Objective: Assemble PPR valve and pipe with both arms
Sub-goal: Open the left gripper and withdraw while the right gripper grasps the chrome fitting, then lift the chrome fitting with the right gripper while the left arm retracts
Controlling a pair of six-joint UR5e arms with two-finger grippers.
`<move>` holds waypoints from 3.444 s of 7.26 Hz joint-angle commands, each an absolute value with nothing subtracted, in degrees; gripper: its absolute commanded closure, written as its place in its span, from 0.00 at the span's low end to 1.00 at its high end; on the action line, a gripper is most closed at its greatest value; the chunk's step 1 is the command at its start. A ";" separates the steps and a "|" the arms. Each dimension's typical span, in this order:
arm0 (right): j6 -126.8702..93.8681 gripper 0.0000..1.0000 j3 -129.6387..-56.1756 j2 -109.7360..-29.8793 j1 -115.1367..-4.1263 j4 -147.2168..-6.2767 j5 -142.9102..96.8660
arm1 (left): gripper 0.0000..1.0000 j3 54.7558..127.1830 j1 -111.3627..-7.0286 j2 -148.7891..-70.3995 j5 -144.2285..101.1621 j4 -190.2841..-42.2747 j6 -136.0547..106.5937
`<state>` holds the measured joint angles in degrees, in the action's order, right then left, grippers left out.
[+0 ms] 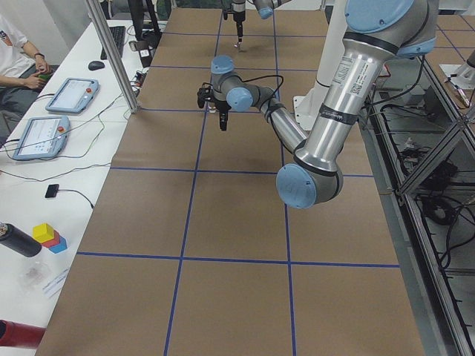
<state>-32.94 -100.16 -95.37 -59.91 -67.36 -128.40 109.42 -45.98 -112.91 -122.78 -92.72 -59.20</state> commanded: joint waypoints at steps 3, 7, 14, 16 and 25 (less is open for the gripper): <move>-33.57 0.02 -97.91 -93.34 -58.01 -67.32 -128.23 | 0.25 109.69 -46.05 -112.76 -122.87 -92.72 -59.24; -33.49 0.08 -96.50 -93.25 -57.83 -67.24 -127.97 | 0.25 109.69 -45.97 -112.76 -122.78 -92.72 -59.33; -33.57 0.83 -96.06 -93.16 -57.83 -67.24 -127.97 | 0.25 109.60 -45.97 -112.68 -122.52 -92.72 -59.33; -33.49 0.99 -96.76 -92.90 -57.92 -67.24 -128.06 | 0.25 109.77 -45.97 -112.76 -122.52 -92.72 -59.76; -56.55 1.00 -98.62 -57.70 -51.97 -93.33 -125.35 | 0.26 114.79 -51.68 -100.38 -123.22 -92.90 -46.33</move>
